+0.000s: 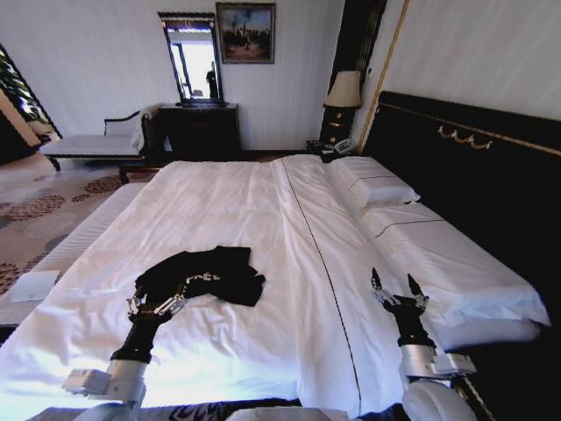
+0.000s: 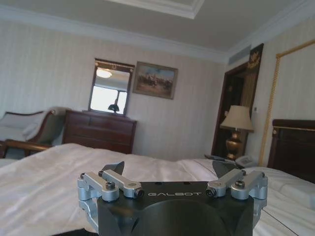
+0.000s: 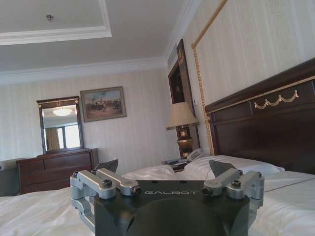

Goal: Fold the clothes on the bed.

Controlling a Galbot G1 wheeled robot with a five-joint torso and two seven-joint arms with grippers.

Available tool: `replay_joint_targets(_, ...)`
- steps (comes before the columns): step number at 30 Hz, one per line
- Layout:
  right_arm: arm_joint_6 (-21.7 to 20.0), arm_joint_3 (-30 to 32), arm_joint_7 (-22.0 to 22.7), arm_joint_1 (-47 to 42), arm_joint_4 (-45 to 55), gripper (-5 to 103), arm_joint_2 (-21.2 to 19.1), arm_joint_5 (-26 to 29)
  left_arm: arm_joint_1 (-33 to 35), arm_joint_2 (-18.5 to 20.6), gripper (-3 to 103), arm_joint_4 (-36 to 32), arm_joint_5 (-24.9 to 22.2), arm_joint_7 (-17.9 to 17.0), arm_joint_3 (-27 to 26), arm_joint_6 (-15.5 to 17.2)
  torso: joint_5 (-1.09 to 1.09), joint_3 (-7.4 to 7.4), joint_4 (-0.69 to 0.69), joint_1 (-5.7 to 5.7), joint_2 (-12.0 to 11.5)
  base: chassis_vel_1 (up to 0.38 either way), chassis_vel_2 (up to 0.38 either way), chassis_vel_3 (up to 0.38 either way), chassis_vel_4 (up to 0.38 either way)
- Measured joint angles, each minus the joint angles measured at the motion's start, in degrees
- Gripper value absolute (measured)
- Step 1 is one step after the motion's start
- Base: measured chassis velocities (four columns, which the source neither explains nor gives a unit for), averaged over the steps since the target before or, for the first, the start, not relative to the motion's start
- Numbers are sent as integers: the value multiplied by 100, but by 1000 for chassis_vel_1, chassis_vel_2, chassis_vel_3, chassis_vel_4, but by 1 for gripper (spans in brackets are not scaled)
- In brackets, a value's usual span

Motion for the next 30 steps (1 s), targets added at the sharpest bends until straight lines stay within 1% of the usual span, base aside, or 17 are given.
replay_joint_targets(2, 0, 2, 0, 0, 0, 100, -6, 8, 18, 28, 100, -2, -22, 1, -3, 7, 0, 0, 0, 0, 0, 0, 0, 0, 0)
replay_joint_targets(4, 0, 19, 0, 2, -1, 100, -30, 42, 55, 139, 100, -4, -69, 21, -61, 13, 0, 0, 1, 0, 0, 0, 0, 0, 0)
replay_joint_targets(8, 0, 24, -3, 2, 1, 100, -24, 46, 0, 157, 100, 28, -76, 20, -105, 13, 0, 0, 1, 0, 0, 0, 0, 0, 0)
replay_joint_targets(17, -58, -1, -16, 20, 31, 100, 59, 31, 22, -168, 100, -50, 81, 21, 28, -41, 1, 0, 1, 0, 0, 0, 0, 0, 0)
replay_joint_targets(24, -85, -26, -15, 65, 18, 100, 159, 16, -14, -281, 100, 4, 148, 22, 16, -102, 0, 0, 1, 0, 0, 0, 0, 0, 0)
replay_joint_targets(30, -96, 26, 11, 125, 14, 100, 215, 23, -1, -295, 100, 106, 205, 25, 15, -177, 0, 0, 1, 0, 0, 0, 0, 0, 0)
